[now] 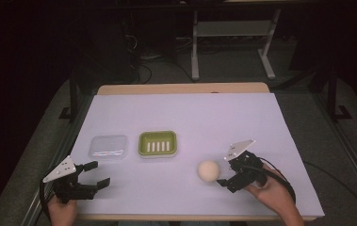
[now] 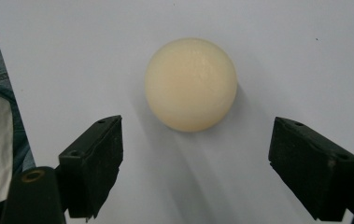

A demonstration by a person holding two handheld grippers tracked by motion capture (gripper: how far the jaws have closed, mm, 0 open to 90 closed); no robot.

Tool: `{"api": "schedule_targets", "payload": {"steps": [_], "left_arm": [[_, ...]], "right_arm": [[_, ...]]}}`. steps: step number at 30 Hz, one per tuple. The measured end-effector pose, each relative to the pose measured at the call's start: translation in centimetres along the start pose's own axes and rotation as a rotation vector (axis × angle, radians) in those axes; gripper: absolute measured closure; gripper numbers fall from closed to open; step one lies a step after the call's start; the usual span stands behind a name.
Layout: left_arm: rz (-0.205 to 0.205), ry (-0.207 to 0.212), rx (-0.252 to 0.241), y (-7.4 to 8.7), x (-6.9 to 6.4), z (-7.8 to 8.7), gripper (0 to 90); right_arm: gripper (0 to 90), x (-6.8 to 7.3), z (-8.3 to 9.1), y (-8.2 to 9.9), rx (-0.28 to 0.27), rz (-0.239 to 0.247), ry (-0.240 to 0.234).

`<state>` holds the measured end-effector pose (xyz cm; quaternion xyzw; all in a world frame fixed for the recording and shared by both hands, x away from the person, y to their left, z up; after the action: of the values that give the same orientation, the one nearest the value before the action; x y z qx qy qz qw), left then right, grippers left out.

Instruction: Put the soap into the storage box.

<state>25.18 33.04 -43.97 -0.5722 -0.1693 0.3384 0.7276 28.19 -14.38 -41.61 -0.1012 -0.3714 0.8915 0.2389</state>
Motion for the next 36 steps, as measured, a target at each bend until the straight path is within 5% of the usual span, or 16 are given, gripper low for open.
{"api": "schedule_targets", "payload": {"steps": [9, 36], "left_arm": [[0.001, 0.001, -0.003, 0.0, 0.0, 0.0, 12.8], [0.000, 0.005, 0.000, 0.0, 0.0, 0.0, 12.8]], "right_arm": [[16.1, 0.1, -1.7, -1.2, 0.038, 0.052, -0.017], [15.7, 0.1, -5.9, -2.4, 0.155, 0.063, -0.035]]}}
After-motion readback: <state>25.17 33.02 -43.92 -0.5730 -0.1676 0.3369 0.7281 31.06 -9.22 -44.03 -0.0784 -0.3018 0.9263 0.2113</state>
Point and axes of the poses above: each handheld gripper's, and its own axes: z roughly backward along the jaws, y roughly out of its underside, x roughly to its left, the point moved 3 cm from there along -z, roughly forward along the jaws, and after that the axes turned 11 degrees about -x, right-handed, at the moved point
